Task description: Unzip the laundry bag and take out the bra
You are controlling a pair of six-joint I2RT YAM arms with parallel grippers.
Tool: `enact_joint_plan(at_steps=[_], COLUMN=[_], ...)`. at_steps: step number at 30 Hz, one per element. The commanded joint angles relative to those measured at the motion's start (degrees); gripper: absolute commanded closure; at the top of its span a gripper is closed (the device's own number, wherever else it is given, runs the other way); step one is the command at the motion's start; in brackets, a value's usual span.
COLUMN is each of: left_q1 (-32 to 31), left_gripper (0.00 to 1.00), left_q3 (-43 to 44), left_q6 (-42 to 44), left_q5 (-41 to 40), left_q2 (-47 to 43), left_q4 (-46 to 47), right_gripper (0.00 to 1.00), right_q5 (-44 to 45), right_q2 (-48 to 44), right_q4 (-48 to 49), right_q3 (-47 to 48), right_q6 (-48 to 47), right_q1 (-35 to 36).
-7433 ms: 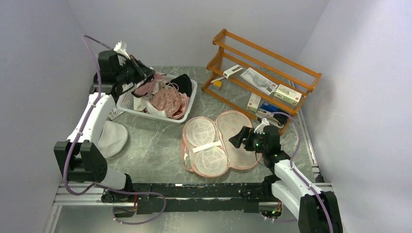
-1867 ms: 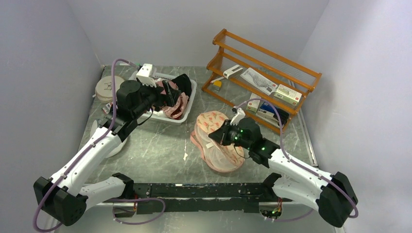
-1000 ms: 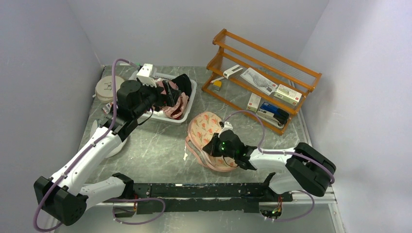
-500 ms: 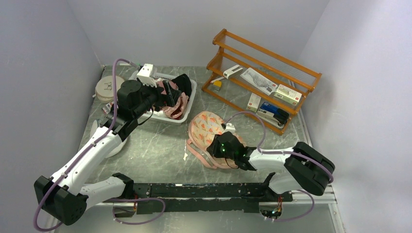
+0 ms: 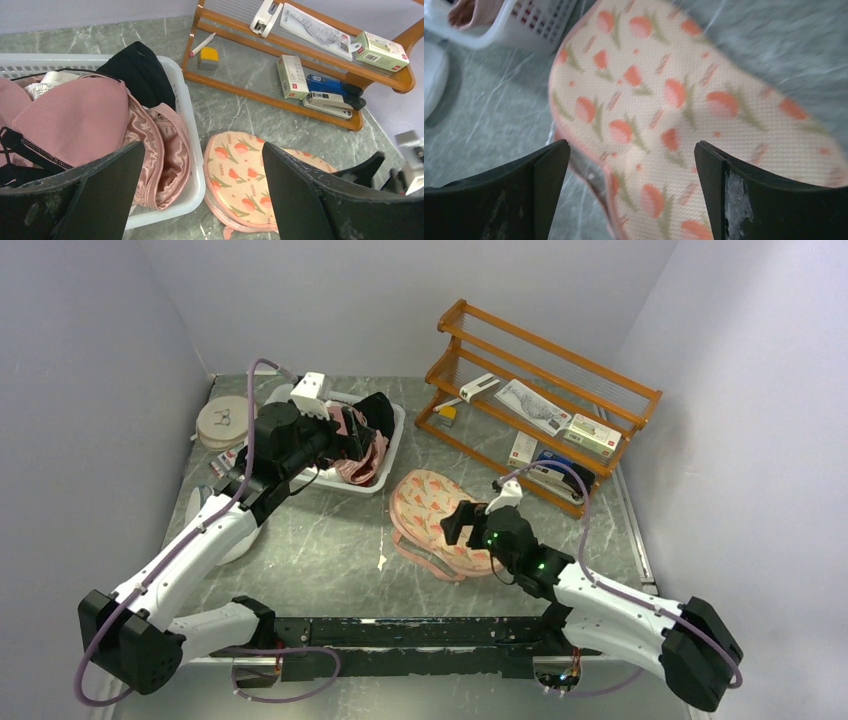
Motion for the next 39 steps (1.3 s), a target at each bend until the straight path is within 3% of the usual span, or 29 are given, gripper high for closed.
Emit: enact_joint_plan(at_steps=[1,5,9,14,21,25,31,39], left_q1=[0.34,-0.04,-1.37,-2.30,-2.29,-2.23,-2.29,-2.27], left_gripper=[0.01,0.01,0.01,0.01,0.01,0.01,0.01,0.01], left_q3=[-0.46,-1.06,-1.31,2.23,24.46,31.31,29.23,25.92], left_q6=[1.99,4.39,6.60,5.57,4.14,1.38,1.22,0.65], left_q5=[0.84,0.59,-1.58,-4.03,-4.20,-2.44,-8.36,-12.04], left_q2=[0.88,1.37,-1.19,-7.44,-11.67,-13.75,-21.11,-23.29], left_q4=[2.34,2.98,2.95,-0.90,-18.87,-23.74,-21.74,-21.48], right_gripper=[0.01,0.00,0.00,0.00,0.00,0.00,0.00,0.00], right_q5=[-3.07,-14.65,-18.26,-13.29,-10.85,-9.33,-6.71,-2.08], right_q2=[-1.39,0.65,-0.83,-6.55,-12.95,-12.68,-14.20,-17.95], right_q4=[-1.57,-3.26,-9.98,-21.88,-31.75,-37.18,-42.62,-43.43], right_q3=[1.81,6.26,14.45,28.49,49.12,59.04,67.07,64.22], right_q6=[-7.13,-9.87,-13.40,-17.97,-25.63,-26.44,-26.74,-24.94], right_q1=[-7.64,-21.74,-27.97,-28.28,-28.23,-28.21,-28.23,-28.32])
